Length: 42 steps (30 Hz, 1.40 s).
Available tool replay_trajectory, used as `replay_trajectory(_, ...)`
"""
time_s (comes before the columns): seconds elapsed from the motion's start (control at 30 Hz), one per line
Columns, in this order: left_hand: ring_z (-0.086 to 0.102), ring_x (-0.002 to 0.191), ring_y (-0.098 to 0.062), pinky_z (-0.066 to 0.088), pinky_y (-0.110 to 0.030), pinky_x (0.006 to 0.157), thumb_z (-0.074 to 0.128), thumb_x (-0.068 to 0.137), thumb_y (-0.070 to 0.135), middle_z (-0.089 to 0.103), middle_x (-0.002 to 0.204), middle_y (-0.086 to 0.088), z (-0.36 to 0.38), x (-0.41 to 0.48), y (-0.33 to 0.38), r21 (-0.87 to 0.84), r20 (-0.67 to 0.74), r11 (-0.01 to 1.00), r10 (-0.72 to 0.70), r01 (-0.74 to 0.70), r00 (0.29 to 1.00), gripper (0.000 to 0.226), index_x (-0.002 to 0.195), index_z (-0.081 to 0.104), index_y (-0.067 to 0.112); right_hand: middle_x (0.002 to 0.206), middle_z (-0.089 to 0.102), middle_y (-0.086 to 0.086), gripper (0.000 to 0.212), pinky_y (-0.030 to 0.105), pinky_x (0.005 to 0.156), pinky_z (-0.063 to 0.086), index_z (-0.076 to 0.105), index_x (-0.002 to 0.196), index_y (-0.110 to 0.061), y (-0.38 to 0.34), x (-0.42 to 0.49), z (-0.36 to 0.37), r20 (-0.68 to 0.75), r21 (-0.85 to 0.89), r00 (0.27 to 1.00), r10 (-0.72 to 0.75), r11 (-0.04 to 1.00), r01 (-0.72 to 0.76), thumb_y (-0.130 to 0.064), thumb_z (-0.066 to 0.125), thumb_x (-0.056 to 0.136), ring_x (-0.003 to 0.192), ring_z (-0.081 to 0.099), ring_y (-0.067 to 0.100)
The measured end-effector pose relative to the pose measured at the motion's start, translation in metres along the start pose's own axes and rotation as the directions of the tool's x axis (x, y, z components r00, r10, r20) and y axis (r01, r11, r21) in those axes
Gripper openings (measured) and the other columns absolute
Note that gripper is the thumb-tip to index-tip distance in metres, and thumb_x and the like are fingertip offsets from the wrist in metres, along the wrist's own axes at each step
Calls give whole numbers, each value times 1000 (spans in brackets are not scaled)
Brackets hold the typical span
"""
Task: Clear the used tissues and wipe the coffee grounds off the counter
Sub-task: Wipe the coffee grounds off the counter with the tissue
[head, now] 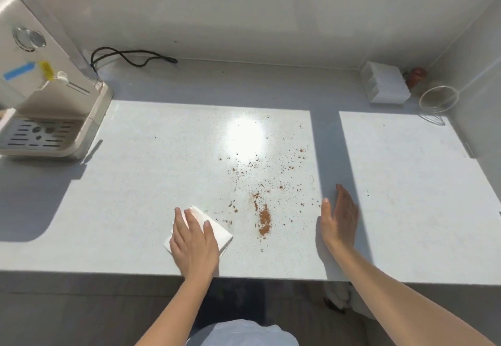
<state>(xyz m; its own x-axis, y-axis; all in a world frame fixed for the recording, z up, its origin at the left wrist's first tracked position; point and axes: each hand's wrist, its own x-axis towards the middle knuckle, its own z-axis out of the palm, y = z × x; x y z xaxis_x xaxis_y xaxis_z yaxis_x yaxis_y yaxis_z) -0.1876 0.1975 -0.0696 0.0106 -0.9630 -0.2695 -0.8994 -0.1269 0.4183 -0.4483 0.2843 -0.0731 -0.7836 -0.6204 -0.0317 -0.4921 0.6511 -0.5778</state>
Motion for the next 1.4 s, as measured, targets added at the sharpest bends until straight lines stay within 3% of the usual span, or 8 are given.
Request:
replay_trajectory(0.2,27,134,-21,31,-38,105,33,97,29,18,152,-1,-14,-42,-21,121,84,969,207,-217,975,52,146,23,14,120,56,-9,31,33,84,54,54,121,-22,-54,-72,-5,190,228,839,-511,854,468,-15,50,92,105,55,7)
replay_trajectory(0.33,26,134,-17,33,-26,101,30,97,29,12,152,1,-12,-74,-22,208,260,875,382,-438,887,55,148,13,16,115,56,-12,28,26,74,49,56,115,-29,-58,-129,4,428,201,587,-687,705,680,-29,42,92,99,55,7)
replay_trajectory(0.43,24,135,-18,34,-25,102,30,97,23,5,153,-1,-7,-86,-8,176,331,863,402,-474,854,57,148,8,10,109,58,-10,23,30,69,45,61,103,-26,-39,-141,2,439,145,531,-724,641,754,-32,41,94,98,56,13)
replay_trajectory(0.6,36,129,-17,43,-29,96,36,97,27,12,146,-1,5,-90,24,-11,398,867,460,-497,793,51,142,23,6,105,59,-15,11,26,78,45,59,98,-28,-6,-132,-17,374,18,639,-672,694,720,-28,49,93,98,55,9)
replay_trajectory(0.83,55,96,-1,46,-18,83,41,97,33,45,123,13,14,-88,33,-297,368,802,597,-518,713,31,127,50,27,98,60,-8,20,21,85,45,58,110,-20,44,-114,-38,123,-8,938,-324,945,328,-12,58,92,94,58,11)
replay_trajectory(0.97,57,94,-4,45,-26,85,48,95,19,52,120,10,0,-67,27,-323,157,757,635,-568,756,24,116,58,24,87,62,-4,28,47,110,34,61,109,-16,43,-89,-33,1,-180,965,-262,949,257,0,63,86,90,60,18)
replay_trajectory(1.17,56,97,-24,41,-50,93,48,88,-2,53,119,-8,-26,14,6,-258,-132,843,453,-472,882,30,114,57,12,85,56,-6,24,26,69,45,50,81,-13,34,-59,-32,76,112,972,-221,971,212,11,51,82,81,53,17)
replay_trajectory(1.4,41,127,-27,15,-46,111,44,88,9,40,137,-6,-19,86,-1,-59,-202,927,351,-369,914,33,121,49,12,80,54,2,18,12,65,34,51,84,-6,35,-43,-28,-5,94,976,-217,972,217,11,55,81,73,50,19)
